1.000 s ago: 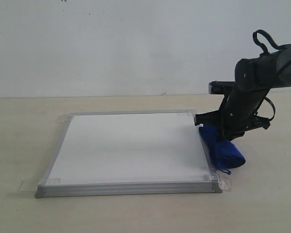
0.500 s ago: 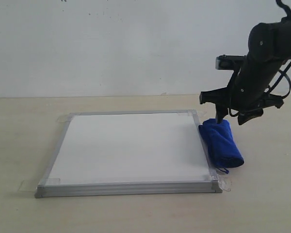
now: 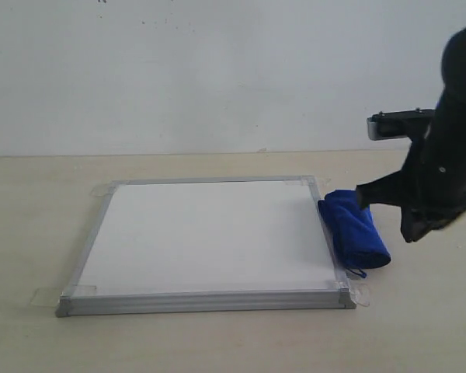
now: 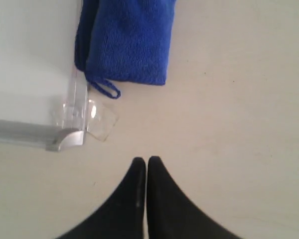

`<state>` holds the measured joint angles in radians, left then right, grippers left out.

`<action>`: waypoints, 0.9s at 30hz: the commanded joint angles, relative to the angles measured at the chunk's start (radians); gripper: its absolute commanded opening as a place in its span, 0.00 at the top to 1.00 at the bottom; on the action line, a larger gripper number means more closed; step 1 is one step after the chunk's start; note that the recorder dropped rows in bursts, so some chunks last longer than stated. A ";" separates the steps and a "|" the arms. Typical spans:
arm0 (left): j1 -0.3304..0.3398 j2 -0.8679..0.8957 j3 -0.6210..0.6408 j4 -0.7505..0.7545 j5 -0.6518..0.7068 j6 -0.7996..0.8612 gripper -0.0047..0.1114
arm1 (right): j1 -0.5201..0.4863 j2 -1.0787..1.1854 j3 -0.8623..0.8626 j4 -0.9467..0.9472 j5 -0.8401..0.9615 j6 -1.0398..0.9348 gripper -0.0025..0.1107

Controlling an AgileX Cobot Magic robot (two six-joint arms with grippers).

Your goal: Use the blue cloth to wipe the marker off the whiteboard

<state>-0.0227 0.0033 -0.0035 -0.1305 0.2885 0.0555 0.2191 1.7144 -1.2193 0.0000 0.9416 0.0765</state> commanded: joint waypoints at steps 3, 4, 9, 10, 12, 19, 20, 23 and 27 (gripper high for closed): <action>0.001 -0.003 0.004 -0.001 -0.003 0.005 0.93 | 0.002 -0.435 0.459 0.020 -0.363 -0.012 0.98; 0.001 -0.003 0.004 -0.001 -0.003 0.005 0.93 | 0.002 -0.485 0.496 0.020 -0.365 -0.012 0.98; 0.001 -0.003 0.004 -0.001 -0.003 0.005 0.93 | 0.002 -0.737 0.597 0.020 -0.311 -0.007 0.98; 0.001 -0.003 0.004 -0.001 -0.003 0.005 0.93 | 0.002 -0.767 0.599 0.020 -0.306 -0.007 0.98; 0.001 -0.003 0.004 -0.001 -0.003 0.005 0.93 | 0.002 -0.835 0.599 0.020 -0.307 -0.007 0.98; 0.001 -0.003 0.004 -0.001 -0.003 0.005 0.93 | 0.023 -1.031 0.599 0.007 -0.333 -0.007 0.98; 0.001 -0.003 0.004 -0.001 -0.003 0.005 0.93 | 0.023 -1.058 0.599 0.019 -0.331 -0.007 0.98; 0.001 -0.003 0.004 -0.001 -0.003 0.005 0.93 | 0.023 -1.147 0.599 0.019 -0.331 -0.007 0.98; 0.001 -0.003 0.004 -0.001 -0.003 0.005 0.93 | -0.006 -1.272 0.631 0.021 -0.364 0.006 0.98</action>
<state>-0.0227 0.0033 -0.0035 -0.1305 0.2885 0.0555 0.2352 0.4928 -0.6169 0.0168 0.6094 0.0701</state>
